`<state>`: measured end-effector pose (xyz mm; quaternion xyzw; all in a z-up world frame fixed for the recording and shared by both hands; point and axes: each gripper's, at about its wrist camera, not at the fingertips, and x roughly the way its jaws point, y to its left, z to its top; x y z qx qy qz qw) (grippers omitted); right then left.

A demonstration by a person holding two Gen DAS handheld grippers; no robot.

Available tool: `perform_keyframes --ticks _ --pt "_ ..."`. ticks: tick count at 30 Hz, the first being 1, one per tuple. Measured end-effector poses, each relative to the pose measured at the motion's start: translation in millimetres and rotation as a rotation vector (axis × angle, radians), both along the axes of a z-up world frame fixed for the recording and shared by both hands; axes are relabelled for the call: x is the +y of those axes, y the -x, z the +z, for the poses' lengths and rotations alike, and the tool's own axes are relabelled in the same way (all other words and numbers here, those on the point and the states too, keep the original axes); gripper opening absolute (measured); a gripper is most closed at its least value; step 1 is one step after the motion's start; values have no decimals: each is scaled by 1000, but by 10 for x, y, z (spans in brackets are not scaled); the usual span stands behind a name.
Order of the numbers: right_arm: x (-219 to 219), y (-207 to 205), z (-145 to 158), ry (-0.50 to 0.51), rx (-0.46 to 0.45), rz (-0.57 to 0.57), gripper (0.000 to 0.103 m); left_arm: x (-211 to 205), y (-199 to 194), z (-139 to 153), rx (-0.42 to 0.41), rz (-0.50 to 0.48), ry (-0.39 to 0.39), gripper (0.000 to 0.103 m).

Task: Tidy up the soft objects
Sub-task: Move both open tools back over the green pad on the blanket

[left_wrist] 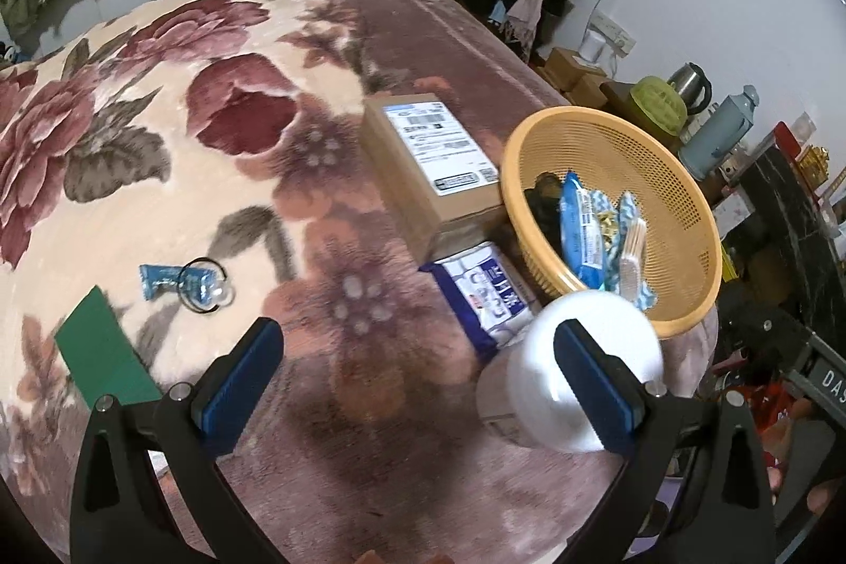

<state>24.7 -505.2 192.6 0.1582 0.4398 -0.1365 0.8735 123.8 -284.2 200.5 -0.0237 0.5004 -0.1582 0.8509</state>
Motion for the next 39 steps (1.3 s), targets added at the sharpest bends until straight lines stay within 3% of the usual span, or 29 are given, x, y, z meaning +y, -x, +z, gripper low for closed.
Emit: perform_keyframes --ticks 14,39 --pt "786 -171 56 35 -2 137 101 741 43 -8 -2 87 20 102" --pt "1992 -406 -327 60 90 330 102 1934 48 -423 67 247 31 102"
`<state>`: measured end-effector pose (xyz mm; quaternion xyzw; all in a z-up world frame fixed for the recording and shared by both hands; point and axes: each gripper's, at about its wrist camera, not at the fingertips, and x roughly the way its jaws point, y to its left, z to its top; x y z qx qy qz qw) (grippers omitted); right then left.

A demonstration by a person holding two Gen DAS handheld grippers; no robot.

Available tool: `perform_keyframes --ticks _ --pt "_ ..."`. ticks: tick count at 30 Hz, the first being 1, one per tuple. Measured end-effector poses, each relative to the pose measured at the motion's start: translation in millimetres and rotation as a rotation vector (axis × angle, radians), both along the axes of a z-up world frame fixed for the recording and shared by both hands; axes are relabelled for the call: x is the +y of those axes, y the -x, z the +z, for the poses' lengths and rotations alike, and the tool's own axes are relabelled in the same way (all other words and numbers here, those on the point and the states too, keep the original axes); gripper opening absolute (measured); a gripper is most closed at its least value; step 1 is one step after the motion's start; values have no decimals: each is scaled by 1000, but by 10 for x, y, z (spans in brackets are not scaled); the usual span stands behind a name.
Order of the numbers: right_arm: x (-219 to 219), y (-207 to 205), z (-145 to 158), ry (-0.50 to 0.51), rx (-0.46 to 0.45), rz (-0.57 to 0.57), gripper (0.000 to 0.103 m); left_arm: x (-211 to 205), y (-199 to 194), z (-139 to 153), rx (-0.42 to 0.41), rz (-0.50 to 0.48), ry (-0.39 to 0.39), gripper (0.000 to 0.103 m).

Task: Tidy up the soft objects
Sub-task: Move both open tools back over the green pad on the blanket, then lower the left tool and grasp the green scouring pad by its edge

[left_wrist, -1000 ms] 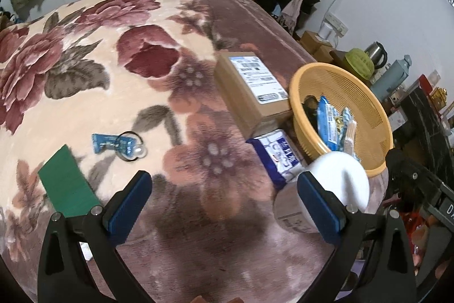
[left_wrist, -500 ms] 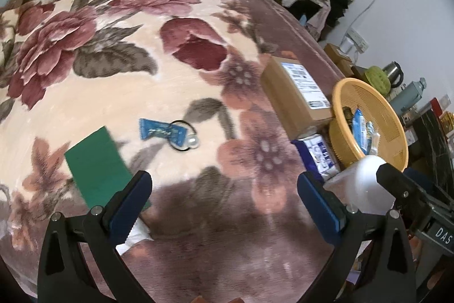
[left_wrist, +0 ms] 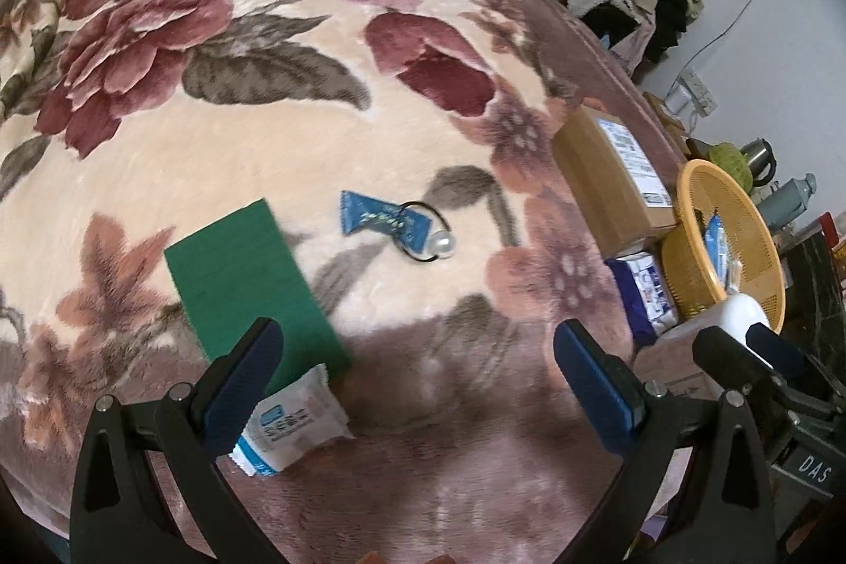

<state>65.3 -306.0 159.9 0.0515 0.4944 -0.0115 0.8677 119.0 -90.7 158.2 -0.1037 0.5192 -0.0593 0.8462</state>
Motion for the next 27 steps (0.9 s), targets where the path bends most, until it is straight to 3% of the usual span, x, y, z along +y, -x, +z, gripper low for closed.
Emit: perform_keyframes --ticks 27 --pt "629 -297 -783 -20 152 111 103 855 -41 -862 153 152 26 102"
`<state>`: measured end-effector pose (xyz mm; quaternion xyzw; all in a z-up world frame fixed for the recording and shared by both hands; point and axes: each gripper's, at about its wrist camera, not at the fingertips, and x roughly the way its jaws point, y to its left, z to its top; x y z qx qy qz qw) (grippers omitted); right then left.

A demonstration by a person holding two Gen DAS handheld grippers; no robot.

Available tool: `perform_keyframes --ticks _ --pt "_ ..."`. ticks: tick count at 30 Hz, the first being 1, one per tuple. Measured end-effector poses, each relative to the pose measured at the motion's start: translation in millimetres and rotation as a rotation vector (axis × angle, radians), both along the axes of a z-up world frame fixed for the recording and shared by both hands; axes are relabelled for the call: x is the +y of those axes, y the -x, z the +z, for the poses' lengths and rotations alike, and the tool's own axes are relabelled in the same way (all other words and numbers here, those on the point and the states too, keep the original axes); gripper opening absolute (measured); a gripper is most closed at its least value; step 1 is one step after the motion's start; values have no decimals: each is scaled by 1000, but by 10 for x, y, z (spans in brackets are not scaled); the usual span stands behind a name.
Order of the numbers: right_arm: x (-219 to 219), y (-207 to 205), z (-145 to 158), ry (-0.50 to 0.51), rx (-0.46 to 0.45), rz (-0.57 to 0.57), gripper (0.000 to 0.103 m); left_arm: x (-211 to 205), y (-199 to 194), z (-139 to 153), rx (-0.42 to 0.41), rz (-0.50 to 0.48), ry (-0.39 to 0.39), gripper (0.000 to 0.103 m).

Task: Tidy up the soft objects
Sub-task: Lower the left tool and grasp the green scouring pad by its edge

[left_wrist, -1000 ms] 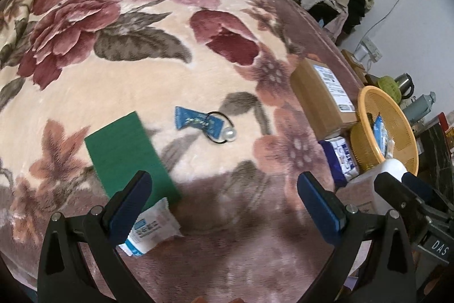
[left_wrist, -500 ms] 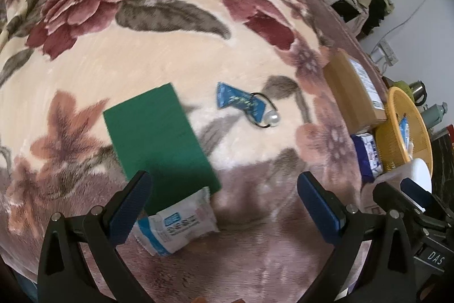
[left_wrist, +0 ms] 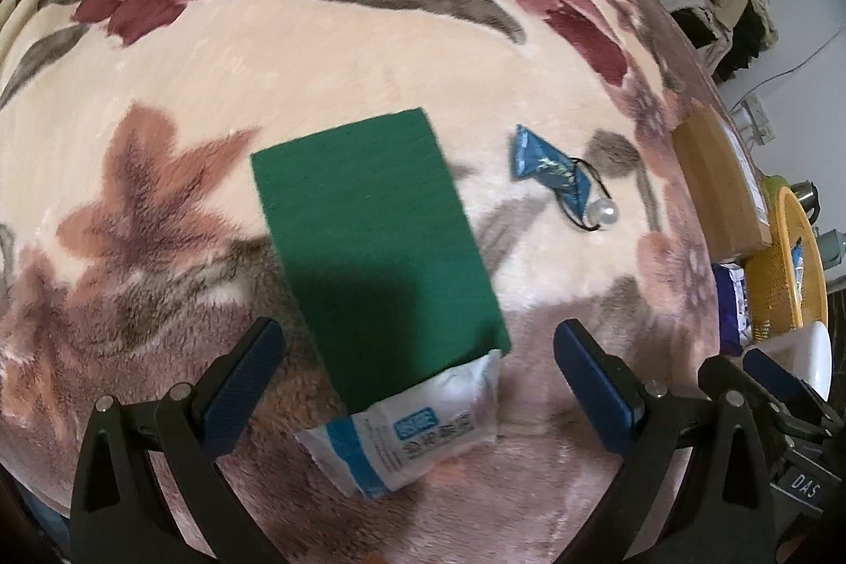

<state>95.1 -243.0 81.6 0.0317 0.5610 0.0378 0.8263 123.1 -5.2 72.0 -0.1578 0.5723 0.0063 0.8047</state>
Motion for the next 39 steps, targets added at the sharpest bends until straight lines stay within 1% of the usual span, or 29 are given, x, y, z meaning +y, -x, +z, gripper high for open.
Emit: perform_keyframes --ticks 3,8,11,15,18,20,21,22,23,24,25,26,27,28,32,34,35,36,37,39 --pt "30 -19 -90 -4 17 4 103 28 52 -71 13 2 13 102" --pt "37 -38 -209 -15 43 1 103 -5 151 -179 32 -23 28 102" --pt "33 -55 -241 -20 51 -4 103 46 109 -259 50 6 65 102" --pt "37 -45 -260 -24 52 -3 103 226 -6 -367 31 94 132 102" --pt "46 -36 -313 -23 64 4 103 313 -71 -452 27 122 139 102" --pt "52 -24 -364 -25 74 10 103 327 -122 -520 34 123 155 101" --pt "54 -21 -380 -25 77 10 103 320 -132 -519 25 122 155 99" --pt "54 -20 -401 -25 82 9 103 313 -133 -503 14 122 151 92" --pt "52 -21 -426 -27 87 8 103 292 -125 -459 -13 118 138 76" --pt "45 -23 -438 -29 90 7 103 270 -125 -424 -23 106 126 66" --pt "42 -26 -457 -29 95 6 103 257 -118 -388 -30 103 114 53" --pt "38 -30 -463 -29 96 6 103 261 -113 -359 -40 102 115 46" --pt "35 -35 -469 -30 96 6 103 268 -107 -320 -55 101 127 43" --pt "31 -39 -476 -30 97 6 103 262 -104 -276 -69 98 149 38" --pt "15 -52 -484 -38 97 5 103 200 -88 -90 -128 70 227 37" --pt "3 -61 -487 -41 97 4 103 89 -80 35 -164 8 288 37" --pt "-6 -63 -492 -42 98 2 103 49 -87 66 -167 -16 302 37" --pt "-12 -66 -497 -42 98 1 103 -47 -112 91 -162 -48 296 37" --pt "-22 -68 -502 -44 100 0 103 -121 -136 98 -156 -63 272 37" --pt "-32 -71 -511 -45 103 -1 103 -264 -243 53 -134 -71 202 37"
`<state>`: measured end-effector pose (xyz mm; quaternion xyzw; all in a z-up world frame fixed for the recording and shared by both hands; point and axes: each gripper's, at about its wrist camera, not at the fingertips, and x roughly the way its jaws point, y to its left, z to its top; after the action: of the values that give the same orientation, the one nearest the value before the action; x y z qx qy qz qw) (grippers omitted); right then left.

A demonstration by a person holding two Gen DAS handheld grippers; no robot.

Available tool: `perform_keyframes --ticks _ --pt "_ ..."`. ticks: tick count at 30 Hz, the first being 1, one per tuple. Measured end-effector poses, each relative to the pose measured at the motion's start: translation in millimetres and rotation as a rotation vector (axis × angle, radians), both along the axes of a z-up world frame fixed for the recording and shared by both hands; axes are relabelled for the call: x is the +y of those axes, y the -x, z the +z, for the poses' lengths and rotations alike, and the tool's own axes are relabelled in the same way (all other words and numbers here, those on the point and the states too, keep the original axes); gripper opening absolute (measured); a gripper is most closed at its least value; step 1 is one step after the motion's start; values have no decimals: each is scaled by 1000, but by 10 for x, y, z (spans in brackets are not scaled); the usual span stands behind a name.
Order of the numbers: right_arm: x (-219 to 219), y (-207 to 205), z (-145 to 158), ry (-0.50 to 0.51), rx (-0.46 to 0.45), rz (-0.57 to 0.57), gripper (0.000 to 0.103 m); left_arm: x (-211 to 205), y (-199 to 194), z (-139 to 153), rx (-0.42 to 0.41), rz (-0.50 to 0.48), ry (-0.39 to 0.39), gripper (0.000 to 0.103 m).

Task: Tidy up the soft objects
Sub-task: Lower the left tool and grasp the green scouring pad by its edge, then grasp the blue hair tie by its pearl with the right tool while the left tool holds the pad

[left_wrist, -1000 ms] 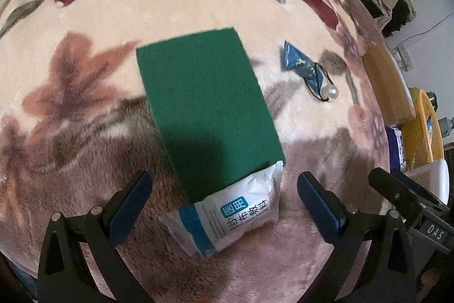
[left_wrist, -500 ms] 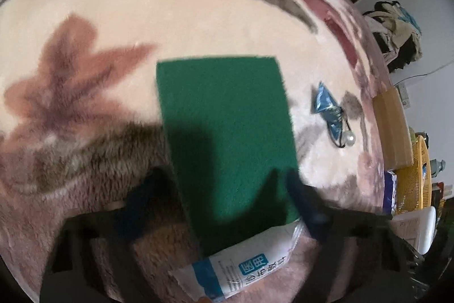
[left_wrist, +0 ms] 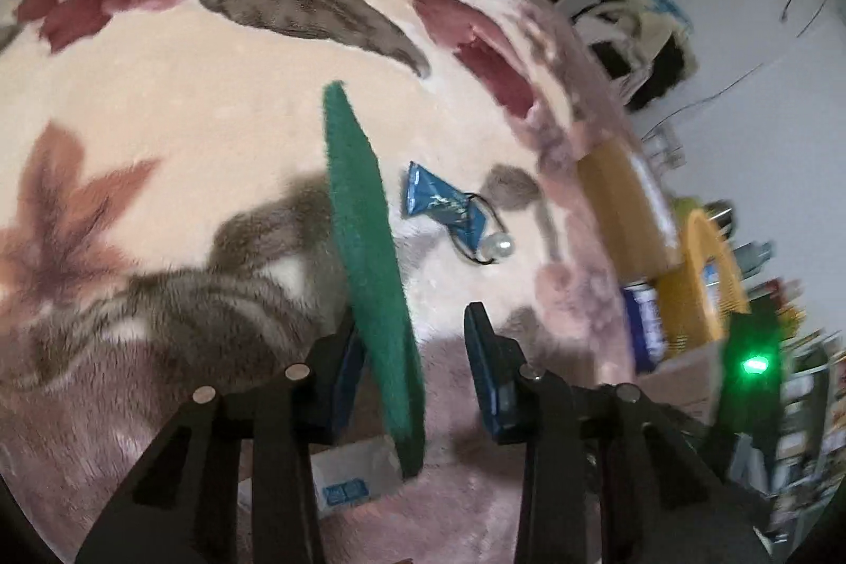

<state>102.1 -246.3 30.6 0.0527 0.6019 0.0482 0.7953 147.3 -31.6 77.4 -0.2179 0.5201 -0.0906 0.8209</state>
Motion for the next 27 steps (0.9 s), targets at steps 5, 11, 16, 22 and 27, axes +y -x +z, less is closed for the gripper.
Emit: perform_keyframes --ticks 5,11,16,22,27 --pt "-34 33 -10 -3 2 3 103 -134 -227 -233 65 3 -15 37" --pt "-85 -17 -15 -15 2 3 103 -78 -174 -222 101 11 -54 6" --pt "-27 -213 61 -75 -46 31 101 115 6 48 26 36 -126 5" --pt "125 -577 169 -95 -150 60 67 330 -12 -35 66 53 -174 6" --pt "206 -820 53 -74 -137 40 50 381 -67 -201 96 65 -156 6"
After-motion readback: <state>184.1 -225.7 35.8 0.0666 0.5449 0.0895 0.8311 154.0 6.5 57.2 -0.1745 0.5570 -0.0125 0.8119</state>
